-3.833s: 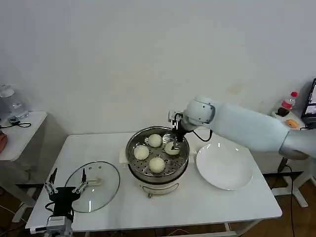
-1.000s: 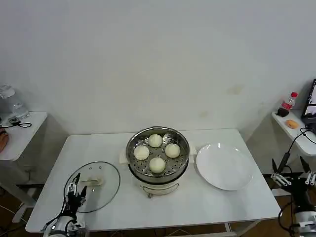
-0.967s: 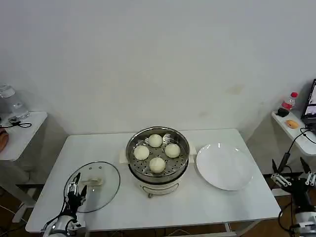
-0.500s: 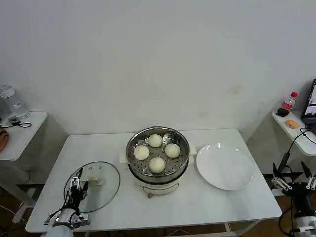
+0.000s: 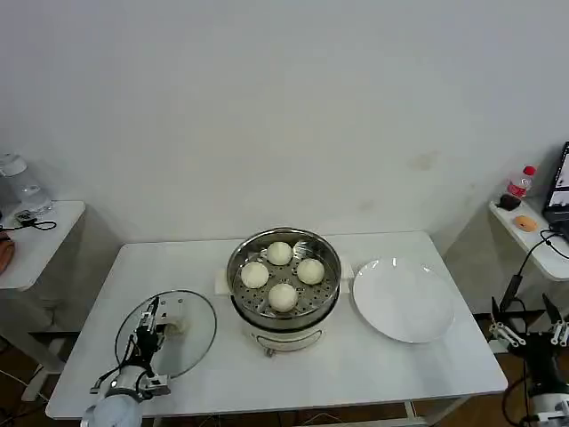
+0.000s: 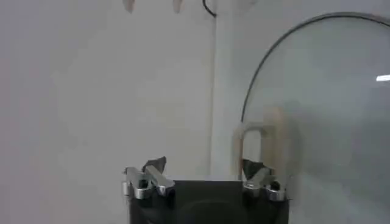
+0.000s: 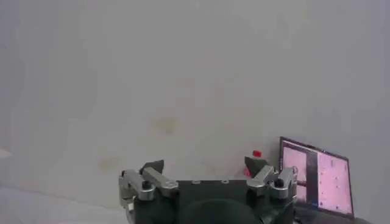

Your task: Take steamed baozi put them in steamer then cover it.

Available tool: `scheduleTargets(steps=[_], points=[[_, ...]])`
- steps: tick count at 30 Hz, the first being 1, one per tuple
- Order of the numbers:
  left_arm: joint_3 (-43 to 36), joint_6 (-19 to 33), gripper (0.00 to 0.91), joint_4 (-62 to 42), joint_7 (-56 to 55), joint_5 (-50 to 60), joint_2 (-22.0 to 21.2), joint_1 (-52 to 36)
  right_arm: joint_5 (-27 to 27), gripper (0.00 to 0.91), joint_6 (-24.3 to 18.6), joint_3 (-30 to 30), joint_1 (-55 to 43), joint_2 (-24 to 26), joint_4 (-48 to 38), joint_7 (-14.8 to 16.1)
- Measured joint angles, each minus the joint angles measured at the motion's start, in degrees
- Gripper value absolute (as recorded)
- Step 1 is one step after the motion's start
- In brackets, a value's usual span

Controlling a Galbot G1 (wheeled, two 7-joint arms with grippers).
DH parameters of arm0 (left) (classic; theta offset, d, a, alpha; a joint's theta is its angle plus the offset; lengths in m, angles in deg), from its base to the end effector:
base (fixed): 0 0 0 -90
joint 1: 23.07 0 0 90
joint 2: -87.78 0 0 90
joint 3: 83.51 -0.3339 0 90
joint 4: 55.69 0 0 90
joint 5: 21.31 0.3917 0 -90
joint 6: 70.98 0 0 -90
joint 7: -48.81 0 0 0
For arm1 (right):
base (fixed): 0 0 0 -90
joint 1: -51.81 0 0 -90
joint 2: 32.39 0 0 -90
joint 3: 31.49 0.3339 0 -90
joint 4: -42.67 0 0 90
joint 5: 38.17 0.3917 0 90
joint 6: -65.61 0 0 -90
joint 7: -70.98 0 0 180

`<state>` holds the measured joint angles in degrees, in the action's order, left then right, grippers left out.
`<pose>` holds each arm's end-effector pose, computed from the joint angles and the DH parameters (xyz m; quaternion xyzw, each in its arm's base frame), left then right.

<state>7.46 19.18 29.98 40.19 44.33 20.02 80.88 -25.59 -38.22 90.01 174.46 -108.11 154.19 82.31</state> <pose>0.2985 0.1437 -0.4182 -0.0376 -0.7148 -0.6946 0.0724 0.1875 -0.2314 -0.2833 0.0778 0.9831 -0.1524 0.0643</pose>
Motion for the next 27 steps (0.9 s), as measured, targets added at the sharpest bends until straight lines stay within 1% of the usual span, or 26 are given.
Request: scheduleTargets(steps=[16,22,27], points=[[1.64,1.08,0.0,1.17,-3.19,1.44,-0.34,1.2,-0.14,0.907,-0.01,-0.13,0.25,-0.29,0.46,0.04],[3.08,0.11,0.0,4.4,-5.13,1.84,0.2,2.94,-0.38,0.907,-0.12,-0.2,0.38,-0.3,0.69,0.04],[4.41,-1.31,0.0,9.15,-5.19,1.97,1.15,3.9,-0.57,0.907,-0.13,-0.55,0.34,-0.58,0.75,0.11]])
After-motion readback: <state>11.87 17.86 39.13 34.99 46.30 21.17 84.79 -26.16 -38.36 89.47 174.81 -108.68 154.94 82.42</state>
